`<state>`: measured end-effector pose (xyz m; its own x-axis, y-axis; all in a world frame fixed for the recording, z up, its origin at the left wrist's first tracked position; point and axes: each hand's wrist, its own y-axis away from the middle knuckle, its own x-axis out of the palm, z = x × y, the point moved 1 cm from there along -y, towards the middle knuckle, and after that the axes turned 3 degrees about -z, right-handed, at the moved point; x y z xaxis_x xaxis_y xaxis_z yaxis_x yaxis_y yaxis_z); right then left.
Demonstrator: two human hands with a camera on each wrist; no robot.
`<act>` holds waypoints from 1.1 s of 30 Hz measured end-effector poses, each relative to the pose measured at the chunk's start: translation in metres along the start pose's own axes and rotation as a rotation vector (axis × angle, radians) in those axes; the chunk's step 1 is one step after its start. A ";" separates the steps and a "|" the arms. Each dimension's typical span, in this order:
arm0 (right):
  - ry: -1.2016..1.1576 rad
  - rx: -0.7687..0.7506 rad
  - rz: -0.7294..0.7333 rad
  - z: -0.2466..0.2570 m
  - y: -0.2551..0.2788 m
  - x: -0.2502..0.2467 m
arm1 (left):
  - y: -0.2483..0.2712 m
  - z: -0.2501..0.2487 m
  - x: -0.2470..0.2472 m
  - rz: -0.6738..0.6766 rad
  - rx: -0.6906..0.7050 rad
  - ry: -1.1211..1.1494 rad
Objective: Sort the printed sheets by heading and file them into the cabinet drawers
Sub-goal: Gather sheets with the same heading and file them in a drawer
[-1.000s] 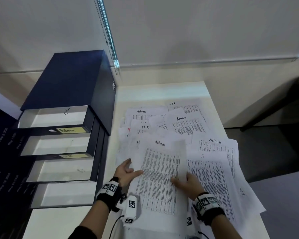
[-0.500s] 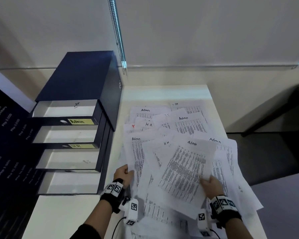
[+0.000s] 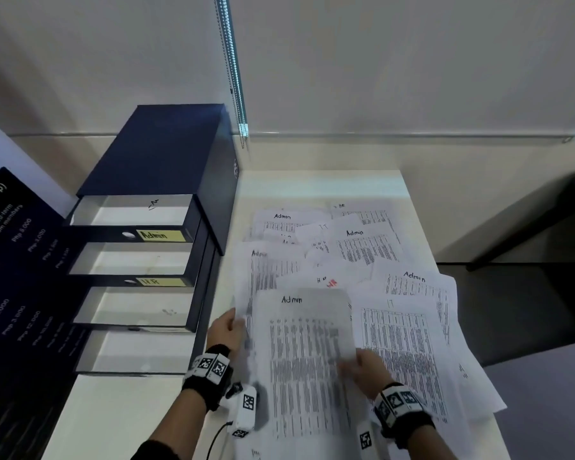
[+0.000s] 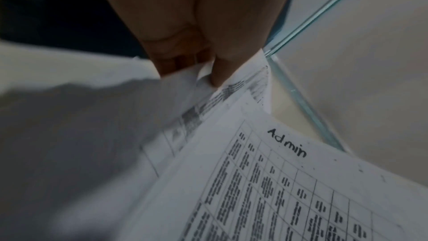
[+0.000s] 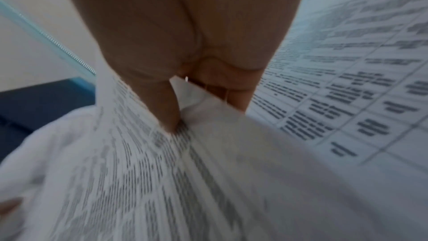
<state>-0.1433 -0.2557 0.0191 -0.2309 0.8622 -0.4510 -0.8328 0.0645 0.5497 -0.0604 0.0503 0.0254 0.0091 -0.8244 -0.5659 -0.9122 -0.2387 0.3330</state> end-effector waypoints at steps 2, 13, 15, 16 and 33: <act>-0.070 -0.050 -0.119 0.018 0.003 -0.013 | 0.002 -0.024 -0.020 -0.113 0.096 0.100; -0.755 0.017 -0.153 0.081 0.007 -0.062 | -0.005 -0.085 -0.065 0.231 -0.082 0.946; -0.646 0.072 -0.150 0.076 0.007 -0.056 | -0.002 -0.065 -0.048 0.241 -0.183 0.830; -0.667 0.123 -0.161 0.068 0.007 -0.053 | -0.001 -0.048 -0.041 0.225 -0.213 0.670; -0.310 -0.166 -0.481 0.081 0.027 -0.074 | 0.010 0.026 -0.026 -0.121 -0.158 0.085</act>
<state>-0.1075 -0.2770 0.1246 0.3284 0.8637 -0.3824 -0.8809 0.4261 0.2059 -0.0806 0.0819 0.0241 0.1552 -0.8235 -0.5458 -0.8267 -0.4107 0.3846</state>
